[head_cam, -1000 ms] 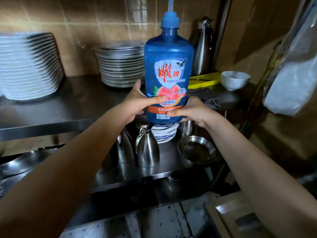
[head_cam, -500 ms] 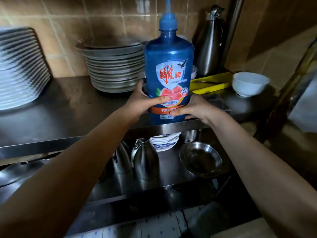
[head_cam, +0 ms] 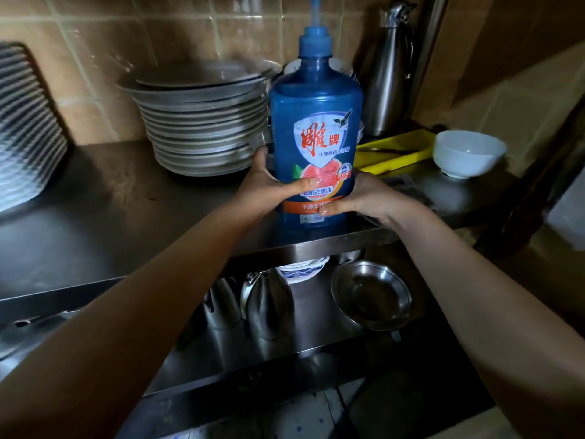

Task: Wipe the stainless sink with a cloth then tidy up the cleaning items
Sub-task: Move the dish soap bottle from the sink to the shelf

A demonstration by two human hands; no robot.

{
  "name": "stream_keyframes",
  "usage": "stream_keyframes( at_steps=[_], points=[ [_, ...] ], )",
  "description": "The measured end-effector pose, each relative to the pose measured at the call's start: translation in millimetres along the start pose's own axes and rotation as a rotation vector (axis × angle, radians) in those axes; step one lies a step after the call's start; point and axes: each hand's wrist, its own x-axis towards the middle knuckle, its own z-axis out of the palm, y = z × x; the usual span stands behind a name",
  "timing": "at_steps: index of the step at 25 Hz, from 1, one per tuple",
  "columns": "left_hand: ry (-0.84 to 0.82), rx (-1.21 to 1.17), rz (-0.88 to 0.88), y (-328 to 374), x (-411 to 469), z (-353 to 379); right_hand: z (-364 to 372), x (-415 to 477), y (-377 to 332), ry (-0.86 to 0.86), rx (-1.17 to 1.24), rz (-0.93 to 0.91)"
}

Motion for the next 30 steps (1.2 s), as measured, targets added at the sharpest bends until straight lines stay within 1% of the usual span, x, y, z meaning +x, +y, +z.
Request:
stream_keyframes(
  at_steps=[6,9,13,16,19,22,25,27,30],
  points=[
    [-0.083,0.110,0.004,-12.5,8.4,-7.9,-4.1,-0.1,-2.3,-0.047,-0.053,0.008],
    [-0.057,0.169,0.010,-17.9,7.4,-8.3,-3.5,-0.6,-1.8,-0.047,-0.093,0.018],
    [-0.068,0.216,0.016,-13.8,6.0,-9.3,-1.3,-3.0,-1.6,-0.053,-0.087,0.020],
    [-0.073,0.226,0.011,-9.2,2.8,-8.4,0.9,-8.0,-2.4,-0.001,-0.077,0.006],
    [-0.112,0.207,-0.038,-5.9,-1.6,-8.7,-0.7,-9.3,-3.6,0.071,-0.048,0.010],
    [-0.124,0.184,-0.020,-3.1,-12.5,-8.6,-2.9,-15.5,-9.1,0.063,-0.028,0.030],
    [-0.087,0.150,0.018,1.8,-21.1,-11.1,0.3,-28.3,-12.9,0.105,-0.026,0.056],
    [-0.024,0.144,0.044,3.8,-26.9,-13.8,3.9,-39.3,-12.1,0.160,-0.050,0.062],
    [0.071,0.195,0.148,6.0,-39.5,-16.5,9.5,-55.9,-7.4,0.234,-0.017,0.049]
  ],
)
